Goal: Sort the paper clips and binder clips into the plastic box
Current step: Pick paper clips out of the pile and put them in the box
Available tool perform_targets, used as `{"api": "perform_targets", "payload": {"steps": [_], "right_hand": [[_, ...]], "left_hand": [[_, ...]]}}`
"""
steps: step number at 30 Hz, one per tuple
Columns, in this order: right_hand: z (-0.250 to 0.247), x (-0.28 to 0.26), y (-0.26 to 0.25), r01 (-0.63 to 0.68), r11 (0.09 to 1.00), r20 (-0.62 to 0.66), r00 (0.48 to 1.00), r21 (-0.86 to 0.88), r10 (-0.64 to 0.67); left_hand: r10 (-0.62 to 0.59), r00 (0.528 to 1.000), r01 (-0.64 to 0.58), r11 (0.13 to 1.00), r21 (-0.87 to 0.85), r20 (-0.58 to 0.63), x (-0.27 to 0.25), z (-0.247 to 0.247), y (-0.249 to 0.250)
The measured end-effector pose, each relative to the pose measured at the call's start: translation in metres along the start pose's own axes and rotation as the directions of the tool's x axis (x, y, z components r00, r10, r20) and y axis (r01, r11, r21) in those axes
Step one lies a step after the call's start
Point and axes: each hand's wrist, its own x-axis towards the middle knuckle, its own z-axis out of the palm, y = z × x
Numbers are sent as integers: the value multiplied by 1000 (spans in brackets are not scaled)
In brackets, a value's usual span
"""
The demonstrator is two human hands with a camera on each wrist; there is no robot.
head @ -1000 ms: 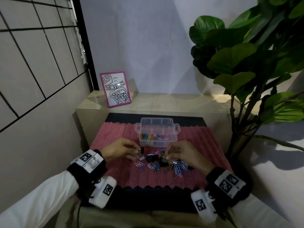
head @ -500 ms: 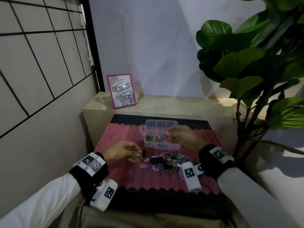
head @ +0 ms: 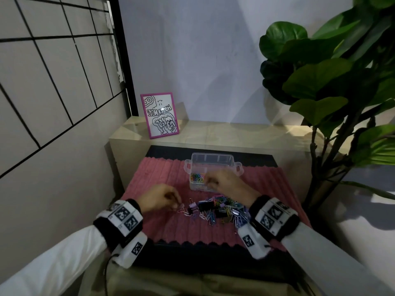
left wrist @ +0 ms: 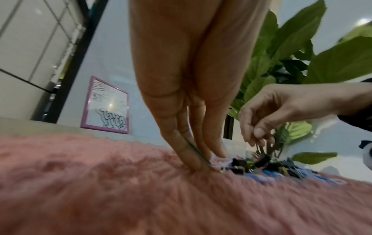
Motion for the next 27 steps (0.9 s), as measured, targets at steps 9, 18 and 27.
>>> {"api": "perform_targets", "payload": {"steps": [9,18,27], "right_hand": [[32,-40,-4,341,888,332,914,-310,-235],[29,-33,2,242,969,285,933,-42,-220],[8,-38,33,-148,772,105,989,618,106]], "left_hand": [[59,997,-35,918,396,-51,14,38,8],[2,987,77,872,484,-160,21,49,10],[0,1000,2,997,78,-18,14,14,2]]}}
